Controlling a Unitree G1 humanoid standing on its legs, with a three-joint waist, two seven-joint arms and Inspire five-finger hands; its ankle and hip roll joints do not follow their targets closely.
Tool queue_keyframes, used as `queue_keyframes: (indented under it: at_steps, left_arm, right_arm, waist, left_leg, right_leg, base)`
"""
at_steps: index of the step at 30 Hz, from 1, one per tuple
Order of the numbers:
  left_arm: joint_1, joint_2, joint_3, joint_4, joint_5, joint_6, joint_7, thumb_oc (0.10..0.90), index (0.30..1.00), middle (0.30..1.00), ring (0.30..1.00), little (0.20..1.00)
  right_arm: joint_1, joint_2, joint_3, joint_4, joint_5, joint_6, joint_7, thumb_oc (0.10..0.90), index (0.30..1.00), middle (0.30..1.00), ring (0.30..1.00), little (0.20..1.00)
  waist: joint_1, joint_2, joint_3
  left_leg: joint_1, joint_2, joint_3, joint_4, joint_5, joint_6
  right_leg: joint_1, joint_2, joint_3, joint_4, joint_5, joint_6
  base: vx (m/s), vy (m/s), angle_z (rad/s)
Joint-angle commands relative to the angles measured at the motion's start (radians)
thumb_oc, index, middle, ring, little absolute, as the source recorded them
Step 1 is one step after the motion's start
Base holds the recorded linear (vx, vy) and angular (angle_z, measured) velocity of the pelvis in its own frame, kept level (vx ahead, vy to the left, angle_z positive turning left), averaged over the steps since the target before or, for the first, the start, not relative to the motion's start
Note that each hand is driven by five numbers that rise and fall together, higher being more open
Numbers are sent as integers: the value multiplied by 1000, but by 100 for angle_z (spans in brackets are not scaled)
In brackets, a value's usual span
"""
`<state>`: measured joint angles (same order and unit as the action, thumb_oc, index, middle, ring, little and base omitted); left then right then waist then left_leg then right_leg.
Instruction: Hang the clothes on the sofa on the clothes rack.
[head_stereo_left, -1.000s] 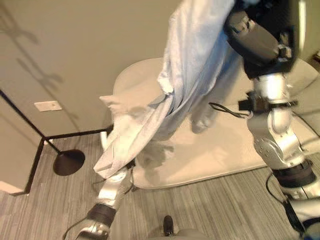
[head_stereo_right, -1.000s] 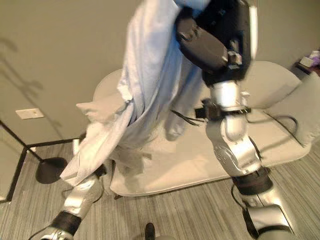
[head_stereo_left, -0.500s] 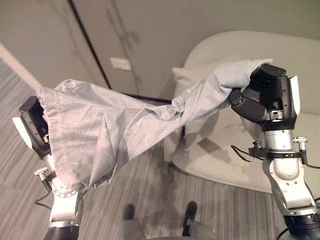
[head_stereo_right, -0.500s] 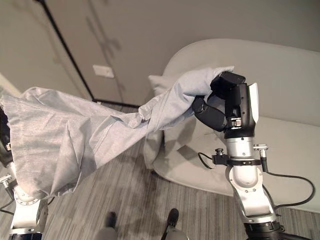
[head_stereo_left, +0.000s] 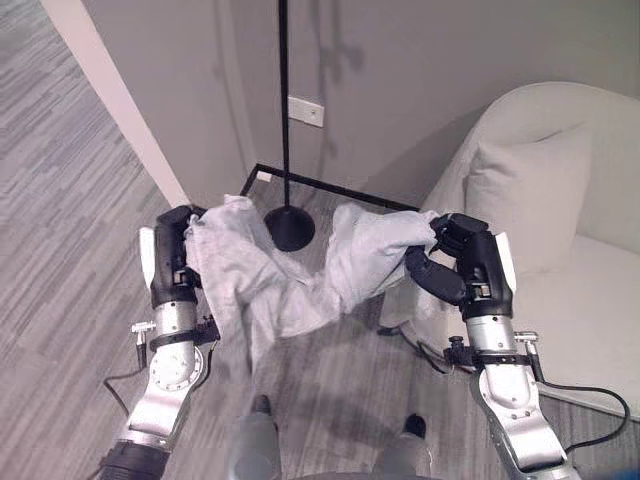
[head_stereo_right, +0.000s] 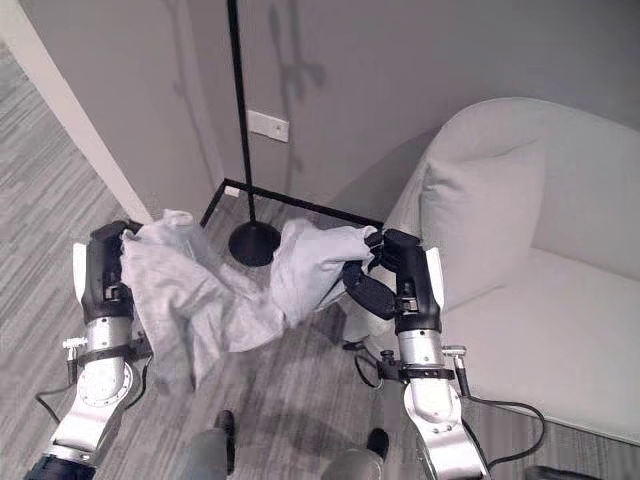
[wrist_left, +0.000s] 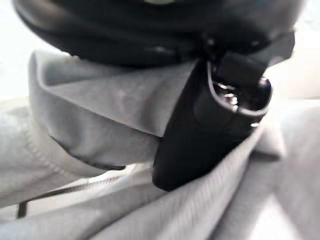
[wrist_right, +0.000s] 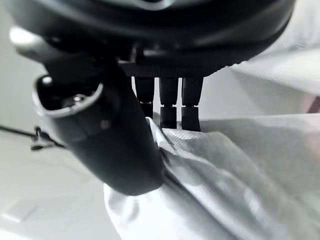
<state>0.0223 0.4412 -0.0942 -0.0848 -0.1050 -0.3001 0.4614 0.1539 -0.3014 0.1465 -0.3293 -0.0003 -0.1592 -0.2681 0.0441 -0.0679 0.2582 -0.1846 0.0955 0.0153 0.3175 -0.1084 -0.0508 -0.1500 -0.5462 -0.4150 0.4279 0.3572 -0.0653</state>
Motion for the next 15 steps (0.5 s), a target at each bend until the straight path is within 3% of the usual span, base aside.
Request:
queue_keyframes:
  at_steps: [1, 3, 5, 6, 7, 8, 9, 12, 15]
  left_arm:
    - [-30, 38, 22, -185, 73, -79, 25, 400, 300, 300, 300, 300]
    - [-30, 33, 11, -176, 86, -74, 26, 400, 300, 300, 300, 300]
    - [-38, 20, 10, -151, 97, -68, 26, 400, 300, 300, 300, 300]
    - [-46, 11, 12, -138, 107, -65, 33, 400, 300, 300, 300, 300]
    - [-48, 11, 11, -137, 108, -66, 34, 400, 300, 300, 300, 300]
    - [-70, 1, 24, -118, 132, -57, 45, 400, 300, 300, 300, 300]
    - [-84, -6, 37, -104, 154, -50, 64, 400, 300, 300, 300, 300]
    - [-171, -1, 69, -53, 236, -21, 138, 400, 300, 300, 300, 300]
    - [-270, 12, 91, -7, 299, 1, 184, 400, 300, 300, 300, 300]
  right_arm:
    - [-111, -98, -80, -100, -42, -101, -70, 400, 300, 300, 300, 300]
    - [-98, -102, -108, -95, -40, -104, -92, 400, 300, 300, 300, 300]
    - [-99, -122, -137, -105, -77, -110, -113, 400, 300, 300, 300, 300]
    - [-105, -131, -147, -110, -97, -114, -121, 400, 300, 300, 300, 300]
    - [-106, -131, -148, -110, -98, -114, -122, 400, 300, 300, 300, 300]
    - [-120, -148, -172, -101, -138, -111, -145, 400, 300, 300, 300, 300]
    - [-133, -155, -185, -91, -161, -105, -163, 400, 300, 300, 300, 300]
    - [-216, -171, -191, -44, -200, -80, -218, 400, 300, 300, 300, 300]
    - [-344, -213, -173, 33, -280, -31, -280, 400, 300, 300, 300, 300]
  waist:
    - [-30, 59, -145]
    - [-48, 66, -150]
    - [-60, 51, -148]
    - [-62, 39, -147]
    - [-61, 43, -146]
    - [-66, 19, -153]
    - [-69, 6, -160]
    - [-76, -11, -185]
    - [-86, 1, -183]
  left_leg:
    - [147, -27, -58, -379, 129, 50]
    - [168, -65, -71, -391, 135, 65]
    - [193, -94, -72, -393, 132, 65]
    - [205, -108, -73, -392, 126, 62]
    - [204, -103, -73, -393, 131, 61]
    - [227, -129, -73, -396, 119, 57]
    - [249, -145, -74, -399, 100, 58]
    - [281, -160, -55, -405, 66, 66]
    - [322, -146, -28, -405, 30, 68]
  right_leg:
    - [83, 98, 147, 250, -198, 224]
    - [36, 231, 174, 330, -293, 190]
    - [-12, 367, 182, 308, -398, 163]
    - [-15, 414, 185, 242, -434, 151]
    - [-12, 419, 182, 233, -428, 147]
    - [7, 481, 190, 63, -448, 138]
    - [3, 497, 195, -32, -446, 138]
    - [8, 484, 170, -272, -360, 158]
    - [-23, 466, 144, -388, -245, 193]
  base:
    - [83, 483, 68]
    - [88, 374, 44]
    - [114, 184, 9]
    - [86, 70, -24]
    - [135, 5, -37]
    - [174, -24, -47]
    - [211, -39, -54]
    - [189, -46, -39]
    - [205, -33, -35]
